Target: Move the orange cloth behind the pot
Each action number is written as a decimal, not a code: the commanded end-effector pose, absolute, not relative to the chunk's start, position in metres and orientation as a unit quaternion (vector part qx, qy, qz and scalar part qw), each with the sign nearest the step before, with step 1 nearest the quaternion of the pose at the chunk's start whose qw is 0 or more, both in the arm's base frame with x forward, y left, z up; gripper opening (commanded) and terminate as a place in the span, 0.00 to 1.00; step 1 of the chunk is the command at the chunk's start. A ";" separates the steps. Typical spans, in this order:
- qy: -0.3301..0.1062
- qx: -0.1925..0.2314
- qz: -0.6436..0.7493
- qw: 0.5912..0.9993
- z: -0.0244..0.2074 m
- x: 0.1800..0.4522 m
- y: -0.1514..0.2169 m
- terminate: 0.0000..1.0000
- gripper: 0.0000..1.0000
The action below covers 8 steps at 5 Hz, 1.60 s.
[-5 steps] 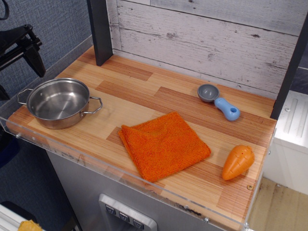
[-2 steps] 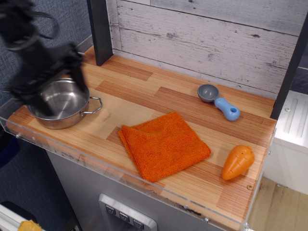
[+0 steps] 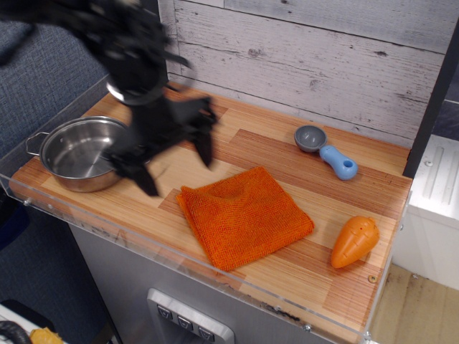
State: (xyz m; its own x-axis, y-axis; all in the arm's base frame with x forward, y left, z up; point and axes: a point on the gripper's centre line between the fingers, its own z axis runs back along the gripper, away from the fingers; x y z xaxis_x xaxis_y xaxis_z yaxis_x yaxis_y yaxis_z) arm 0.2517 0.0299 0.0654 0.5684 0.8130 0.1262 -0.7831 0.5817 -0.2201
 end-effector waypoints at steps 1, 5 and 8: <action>-0.115 -0.058 0.411 0.902 0.045 0.261 -0.008 0.00 1.00; -0.078 -0.002 0.372 0.925 -0.011 0.284 -0.030 0.00 1.00; -0.095 0.017 0.424 0.901 0.003 0.314 0.028 0.00 1.00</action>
